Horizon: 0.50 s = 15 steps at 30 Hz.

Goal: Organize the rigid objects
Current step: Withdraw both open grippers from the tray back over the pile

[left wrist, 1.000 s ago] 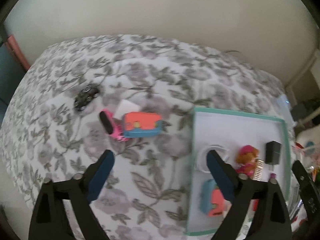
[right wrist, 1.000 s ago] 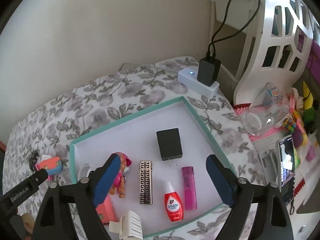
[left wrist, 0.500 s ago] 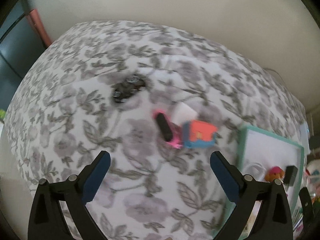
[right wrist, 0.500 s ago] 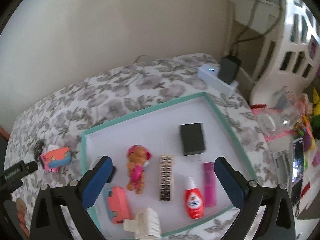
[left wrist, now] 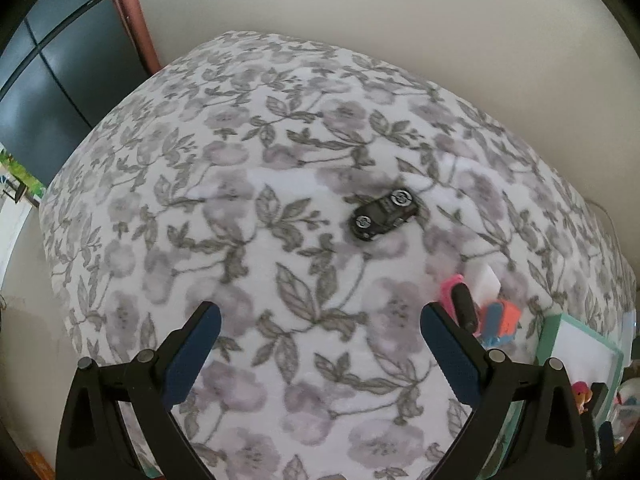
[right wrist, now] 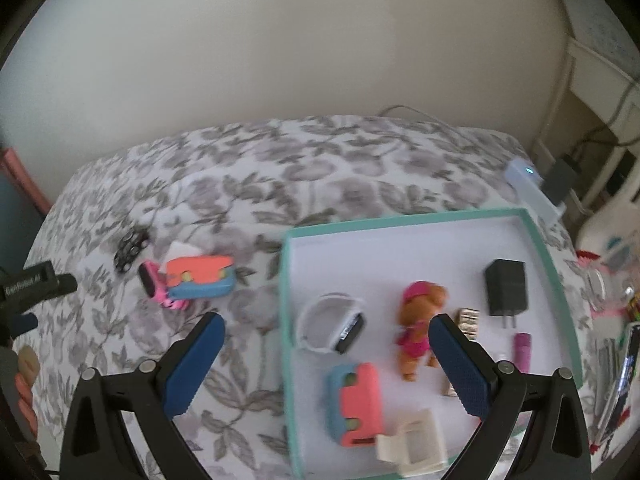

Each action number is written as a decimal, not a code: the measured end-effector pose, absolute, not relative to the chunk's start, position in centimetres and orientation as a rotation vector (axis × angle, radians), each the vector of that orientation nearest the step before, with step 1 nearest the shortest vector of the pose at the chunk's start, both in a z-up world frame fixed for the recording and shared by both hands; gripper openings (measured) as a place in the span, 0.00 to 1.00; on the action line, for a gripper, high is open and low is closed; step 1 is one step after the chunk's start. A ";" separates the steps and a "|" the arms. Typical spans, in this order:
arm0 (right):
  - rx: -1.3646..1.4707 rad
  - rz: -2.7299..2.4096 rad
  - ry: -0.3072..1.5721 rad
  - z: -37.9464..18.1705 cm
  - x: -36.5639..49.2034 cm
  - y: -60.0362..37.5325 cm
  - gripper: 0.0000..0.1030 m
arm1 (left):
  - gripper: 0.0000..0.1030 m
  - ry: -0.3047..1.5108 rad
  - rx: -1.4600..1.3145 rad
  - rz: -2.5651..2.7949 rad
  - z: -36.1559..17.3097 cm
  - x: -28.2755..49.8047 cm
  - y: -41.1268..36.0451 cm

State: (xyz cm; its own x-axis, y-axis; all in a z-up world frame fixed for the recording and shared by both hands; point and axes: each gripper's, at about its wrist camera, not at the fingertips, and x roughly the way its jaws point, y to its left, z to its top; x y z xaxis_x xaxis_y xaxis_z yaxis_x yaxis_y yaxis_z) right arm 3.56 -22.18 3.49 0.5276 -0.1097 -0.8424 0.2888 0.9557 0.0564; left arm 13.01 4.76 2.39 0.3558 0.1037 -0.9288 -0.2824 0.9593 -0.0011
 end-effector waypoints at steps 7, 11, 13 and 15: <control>0.192 -0.189 0.999 3.0 4.7 -19.7 1.00 | 0.97 1.183 -0.185 0.265 2.2 13.1 6.5; 0.199 -0.143 1.005 2.4 5.4 -18.7 1.00 | 0.97 1.197 -0.203 0.269 1.5 13.5 7.1; 0.223 -0.114 1.011 2.0 5.9 -18.5 1.00 | 0.97 1.206 -0.211 0.265 1.1 13.8 7.4; 0.273 -0.073 1.011 1.5 6.5 -18.4 1.00 | 0.97 1.209 -0.220 0.257 0.9 14.3 7.7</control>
State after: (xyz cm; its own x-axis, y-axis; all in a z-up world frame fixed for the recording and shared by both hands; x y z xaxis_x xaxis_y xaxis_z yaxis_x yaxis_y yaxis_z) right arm 6.55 -18.40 1.52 0.5319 0.0660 -0.8442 0.1859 0.9635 0.1925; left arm 14.33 7.68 0.90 0.3314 0.0777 -0.9403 -0.3110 0.9499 -0.0311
